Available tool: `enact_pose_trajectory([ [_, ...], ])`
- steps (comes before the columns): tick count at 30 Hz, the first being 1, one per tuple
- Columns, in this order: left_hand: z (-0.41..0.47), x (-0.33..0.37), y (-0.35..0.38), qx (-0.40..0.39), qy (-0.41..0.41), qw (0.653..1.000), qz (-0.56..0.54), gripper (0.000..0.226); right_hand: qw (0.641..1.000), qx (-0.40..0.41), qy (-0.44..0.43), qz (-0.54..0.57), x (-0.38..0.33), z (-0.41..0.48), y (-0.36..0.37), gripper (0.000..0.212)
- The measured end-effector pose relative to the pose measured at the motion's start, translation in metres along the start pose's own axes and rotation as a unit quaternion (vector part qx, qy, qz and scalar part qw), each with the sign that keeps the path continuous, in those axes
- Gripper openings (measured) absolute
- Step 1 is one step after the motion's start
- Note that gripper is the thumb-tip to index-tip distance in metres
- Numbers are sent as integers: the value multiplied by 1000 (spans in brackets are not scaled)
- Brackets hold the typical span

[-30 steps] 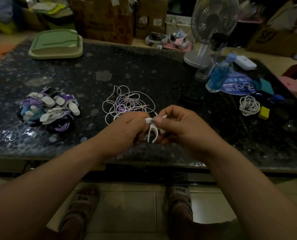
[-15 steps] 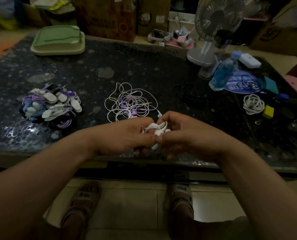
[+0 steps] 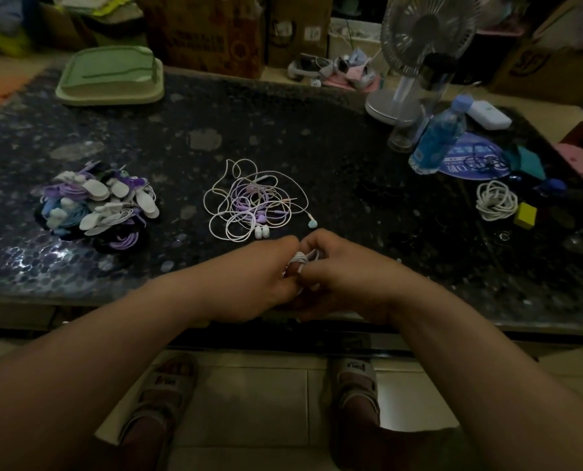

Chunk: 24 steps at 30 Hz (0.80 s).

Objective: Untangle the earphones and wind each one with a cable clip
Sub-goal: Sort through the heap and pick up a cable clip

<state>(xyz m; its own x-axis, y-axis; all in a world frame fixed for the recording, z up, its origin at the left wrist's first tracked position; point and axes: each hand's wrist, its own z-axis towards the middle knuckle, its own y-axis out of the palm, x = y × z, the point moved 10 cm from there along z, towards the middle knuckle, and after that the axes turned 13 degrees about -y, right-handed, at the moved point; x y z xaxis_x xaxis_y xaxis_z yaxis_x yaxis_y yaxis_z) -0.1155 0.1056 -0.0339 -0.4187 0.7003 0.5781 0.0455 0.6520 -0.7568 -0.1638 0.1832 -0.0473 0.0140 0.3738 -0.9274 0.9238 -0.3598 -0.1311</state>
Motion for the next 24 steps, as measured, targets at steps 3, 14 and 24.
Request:
enact_pose_trajectory([
  [3,0,0,-2,3,4,1000,-9,20,999,-7,13,42,1,0,4,30],
  [14,-1,-23,1,-132,-77,961,-230,23,910,0,-208,-358,-37,-4,4,52],
  [24,-6,-17,-1,-204,-76,922,-321,21,938,-12,-203,-279,-36,0,-9,5],
])
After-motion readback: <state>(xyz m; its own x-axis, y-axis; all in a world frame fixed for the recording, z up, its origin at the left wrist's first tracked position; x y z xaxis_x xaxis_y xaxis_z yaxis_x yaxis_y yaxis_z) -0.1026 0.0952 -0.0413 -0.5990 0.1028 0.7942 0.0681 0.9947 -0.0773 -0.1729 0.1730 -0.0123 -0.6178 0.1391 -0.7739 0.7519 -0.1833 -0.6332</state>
